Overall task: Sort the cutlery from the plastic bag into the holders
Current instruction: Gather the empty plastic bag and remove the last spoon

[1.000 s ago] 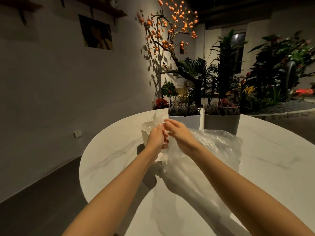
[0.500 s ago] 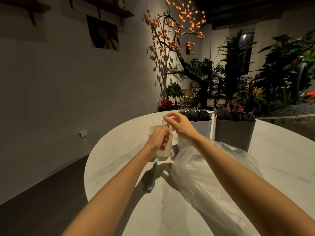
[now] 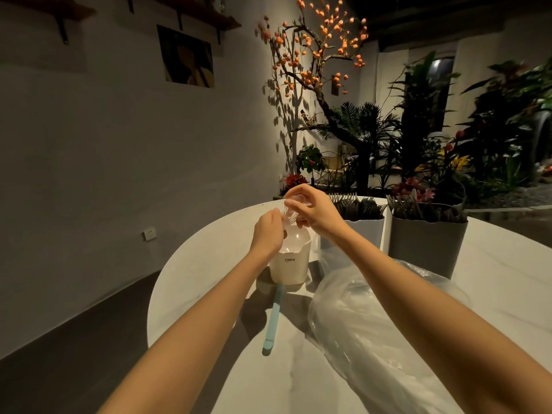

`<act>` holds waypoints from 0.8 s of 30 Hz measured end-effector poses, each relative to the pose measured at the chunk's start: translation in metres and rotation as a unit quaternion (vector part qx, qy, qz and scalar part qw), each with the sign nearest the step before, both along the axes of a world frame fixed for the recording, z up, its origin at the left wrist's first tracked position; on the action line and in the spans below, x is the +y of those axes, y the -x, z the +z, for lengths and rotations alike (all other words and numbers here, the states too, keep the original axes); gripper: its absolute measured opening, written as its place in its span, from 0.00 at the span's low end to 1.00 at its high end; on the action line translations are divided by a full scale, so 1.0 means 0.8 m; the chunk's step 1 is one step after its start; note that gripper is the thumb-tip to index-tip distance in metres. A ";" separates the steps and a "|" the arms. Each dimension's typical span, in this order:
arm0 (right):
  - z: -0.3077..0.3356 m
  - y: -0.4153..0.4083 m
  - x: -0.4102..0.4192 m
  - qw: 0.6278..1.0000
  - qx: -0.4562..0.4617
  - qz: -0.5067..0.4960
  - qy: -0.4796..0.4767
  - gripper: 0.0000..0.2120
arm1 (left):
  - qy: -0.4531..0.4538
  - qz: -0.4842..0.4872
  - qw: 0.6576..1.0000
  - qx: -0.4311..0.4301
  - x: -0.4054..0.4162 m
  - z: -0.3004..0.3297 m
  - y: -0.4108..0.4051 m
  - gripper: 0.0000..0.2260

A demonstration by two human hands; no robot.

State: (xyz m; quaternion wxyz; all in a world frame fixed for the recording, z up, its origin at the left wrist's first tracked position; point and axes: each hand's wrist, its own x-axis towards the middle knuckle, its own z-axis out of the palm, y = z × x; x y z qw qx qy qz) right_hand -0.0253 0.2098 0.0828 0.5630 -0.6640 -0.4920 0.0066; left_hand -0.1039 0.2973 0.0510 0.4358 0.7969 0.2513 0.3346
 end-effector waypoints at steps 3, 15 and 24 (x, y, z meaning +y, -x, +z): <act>-0.003 -0.004 0.006 0.999 -0.031 -0.008 0.007 0.07 | -0.026 0.004 1.000 -0.001 0.010 0.000 -0.005 0.15; -0.017 -0.030 0.022 0.911 -0.324 -0.098 0.236 0.09 | -0.038 0.040 0.998 -0.040 0.037 -0.021 -0.016 0.12; -0.031 -0.018 0.027 0.725 -0.550 -0.143 0.390 0.19 | -0.008 0.055 0.997 -0.058 0.037 -0.026 -0.020 0.11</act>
